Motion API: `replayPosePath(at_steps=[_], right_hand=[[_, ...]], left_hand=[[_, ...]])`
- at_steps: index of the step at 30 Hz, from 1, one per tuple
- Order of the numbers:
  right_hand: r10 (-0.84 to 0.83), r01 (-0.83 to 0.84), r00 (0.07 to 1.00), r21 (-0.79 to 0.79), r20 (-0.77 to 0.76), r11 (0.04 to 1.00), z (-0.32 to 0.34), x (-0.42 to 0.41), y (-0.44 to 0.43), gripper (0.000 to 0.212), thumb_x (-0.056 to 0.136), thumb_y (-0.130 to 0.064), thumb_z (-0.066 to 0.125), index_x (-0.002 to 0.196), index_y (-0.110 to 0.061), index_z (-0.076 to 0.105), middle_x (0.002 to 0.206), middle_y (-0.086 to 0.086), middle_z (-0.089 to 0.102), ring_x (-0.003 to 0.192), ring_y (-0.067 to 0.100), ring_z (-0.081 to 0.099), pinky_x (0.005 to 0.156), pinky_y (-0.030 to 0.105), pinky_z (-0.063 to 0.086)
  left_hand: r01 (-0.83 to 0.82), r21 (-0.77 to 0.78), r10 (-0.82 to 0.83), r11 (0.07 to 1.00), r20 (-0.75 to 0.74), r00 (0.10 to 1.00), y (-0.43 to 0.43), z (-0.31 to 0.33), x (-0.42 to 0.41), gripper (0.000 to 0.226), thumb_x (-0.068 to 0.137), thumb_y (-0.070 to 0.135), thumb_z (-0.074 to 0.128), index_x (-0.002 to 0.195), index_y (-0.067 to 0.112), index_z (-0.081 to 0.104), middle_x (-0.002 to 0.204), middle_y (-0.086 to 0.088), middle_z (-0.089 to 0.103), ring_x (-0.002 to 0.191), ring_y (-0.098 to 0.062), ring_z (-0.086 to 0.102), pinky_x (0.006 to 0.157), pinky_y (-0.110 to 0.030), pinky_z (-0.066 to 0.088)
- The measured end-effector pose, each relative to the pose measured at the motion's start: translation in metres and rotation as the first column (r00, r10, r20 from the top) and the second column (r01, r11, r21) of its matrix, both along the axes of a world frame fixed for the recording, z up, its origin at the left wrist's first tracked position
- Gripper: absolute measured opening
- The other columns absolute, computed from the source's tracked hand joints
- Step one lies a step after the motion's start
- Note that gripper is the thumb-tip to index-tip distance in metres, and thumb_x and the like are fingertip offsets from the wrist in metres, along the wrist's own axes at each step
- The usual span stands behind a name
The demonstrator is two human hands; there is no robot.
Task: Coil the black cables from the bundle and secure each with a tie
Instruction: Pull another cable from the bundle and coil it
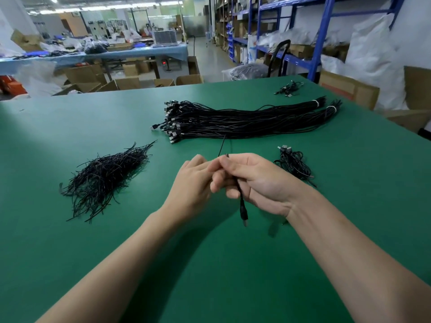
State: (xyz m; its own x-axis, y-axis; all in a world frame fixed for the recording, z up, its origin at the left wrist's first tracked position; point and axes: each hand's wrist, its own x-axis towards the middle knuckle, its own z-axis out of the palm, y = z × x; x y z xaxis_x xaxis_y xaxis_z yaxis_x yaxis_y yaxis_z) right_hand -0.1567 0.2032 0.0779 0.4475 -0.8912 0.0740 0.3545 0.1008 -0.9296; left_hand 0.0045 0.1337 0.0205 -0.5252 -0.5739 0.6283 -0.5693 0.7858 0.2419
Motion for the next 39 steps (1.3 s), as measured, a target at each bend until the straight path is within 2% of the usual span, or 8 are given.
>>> replayPosePath(at_steps=[3,8,13,18,23,28,32,39], right_hand=[[-0.040,0.043,0.988,-0.013,0.151,0.999,0.003,0.003,-0.004,0.026,0.098,-0.020,0.046,0.100,0.001,0.062,0.075,0.009,0.073,0.072,0.014,0.073,0.061,0.019,0.057],[-0.125,0.146,0.963,-0.072,0.240,0.987,0.011,0.011,-0.008,0.030,0.107,-0.017,0.036,0.103,-0.001,0.061,0.080,0.006,0.075,0.080,0.016,0.075,0.070,0.020,0.059],[-0.204,0.244,0.937,-0.113,0.282,0.963,0.018,0.015,-0.010,0.030,0.109,-0.017,0.034,0.104,-0.002,0.060,0.080,0.004,0.075,0.083,0.015,0.075,0.073,0.019,0.058],[-0.294,0.326,0.933,-0.146,0.207,0.934,0.017,0.018,-0.012,0.031,0.110,-0.015,0.032,0.104,-0.001,0.059,0.081,0.006,0.075,0.082,0.017,0.075,0.073,0.022,0.058],[-0.360,0.407,0.889,-0.128,0.283,0.905,0.020,0.016,-0.016,0.031,0.110,-0.014,0.032,0.103,-0.001,0.060,0.079,0.004,0.076,0.081,0.016,0.075,0.073,0.021,0.058],[-0.513,0.476,0.858,-0.361,-0.007,0.802,0.015,0.013,-0.020,0.031,0.110,-0.011,0.033,0.102,0.001,0.061,0.081,0.010,0.074,0.083,0.023,0.074,0.076,0.027,0.059],[-0.613,0.356,0.714,-0.577,-0.340,0.735,-0.001,0.013,-0.018,0.028,0.108,-0.009,0.040,0.098,0.000,0.065,0.082,0.011,0.075,0.080,0.019,0.074,0.077,0.026,0.060],[-0.704,0.362,0.612,-0.663,-0.361,0.655,-0.016,0.011,-0.021,0.027,0.108,-0.015,0.044,0.097,-0.006,0.067,0.075,0.001,0.073,0.077,0.016,0.071,0.077,0.032,0.060]], left_hand=[[0.013,-0.031,-0.013,0.999,-0.022,1.000,0.009,0.003,0.005,0.035,0.094,0.025,0.044,0.099,0.009,0.074,0.099,0.002,0.071,0.095,-0.019,0.056,0.085,-0.040,0.046],[0.065,0.186,-0.012,0.980,-0.271,0.962,0.029,0.019,0.004,0.028,0.101,0.029,0.044,0.075,0.021,0.051,0.066,0.016,0.048,0.062,-0.008,0.044,0.058,-0.017,0.034],[0.159,0.351,-0.005,0.923,-0.402,0.916,0.043,0.021,0.000,0.027,0.105,0.021,0.046,0.078,0.022,0.049,0.063,0.010,0.039,0.058,-0.007,0.033,0.054,-0.022,0.031],[0.144,0.410,0.012,0.901,-0.355,0.935,0.045,0.020,0.000,0.028,0.104,0.024,0.049,0.077,0.029,0.050,0.059,0.010,0.043,0.055,-0.010,0.037,0.055,-0.031,0.037],[0.029,0.300,0.010,0.953,-0.127,0.992,0.049,0.014,0.007,0.019,0.106,0.024,0.051,0.114,0.024,0.068,0.075,0.020,0.058,0.067,-0.011,0.056,0.071,-0.037,0.053],[0.007,0.242,0.019,0.970,-0.105,0.994,0.056,0.022,0.007,0.022,0.105,0.024,0.052,0.117,0.020,0.070,0.103,0.010,0.070,0.077,-0.011,0.058,0.073,-0.033,0.050],[-0.047,0.159,0.042,0.986,0.036,0.998,0.062,0.031,0.007,0.021,0.104,0.028,0.054,0.101,0.017,0.072,0.081,0.007,0.064,0.072,-0.025,0.060,0.065,-0.042,0.049],[-0.059,0.071,0.055,0.996,0.053,0.997,0.074,0.039,0.008,0.017,0.099,0.030,0.061,0.092,0.020,0.073,0.071,0.010,0.058,0.063,-0.025,0.056,0.056,-0.039,0.048]])
